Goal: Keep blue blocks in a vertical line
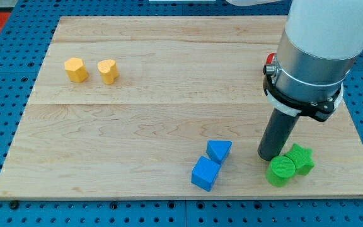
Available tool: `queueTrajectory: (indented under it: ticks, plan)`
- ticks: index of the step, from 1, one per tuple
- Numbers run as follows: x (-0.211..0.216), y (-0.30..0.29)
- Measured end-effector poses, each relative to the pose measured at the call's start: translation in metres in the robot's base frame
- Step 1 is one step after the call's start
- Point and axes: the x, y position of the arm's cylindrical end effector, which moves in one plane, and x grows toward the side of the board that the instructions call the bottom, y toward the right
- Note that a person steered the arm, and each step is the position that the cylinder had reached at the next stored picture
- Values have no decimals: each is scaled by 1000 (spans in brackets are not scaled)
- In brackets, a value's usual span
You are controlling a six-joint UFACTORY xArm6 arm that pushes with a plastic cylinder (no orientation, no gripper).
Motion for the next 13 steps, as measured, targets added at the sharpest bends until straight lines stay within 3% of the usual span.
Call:
queueTrajectory:
  ticks: [1,2,4,6,7,8,9,10,11,12,13]
  plan:
    - [23,-55]
    - [49,-65]
    - [-2,-76]
    - [-18,-19]
    - [-22,-82]
    - [-12,-109]
    - [10,-34]
    - [36,-79]
    - [25,-128]
    - [20,-115]
    - [-18,-63]
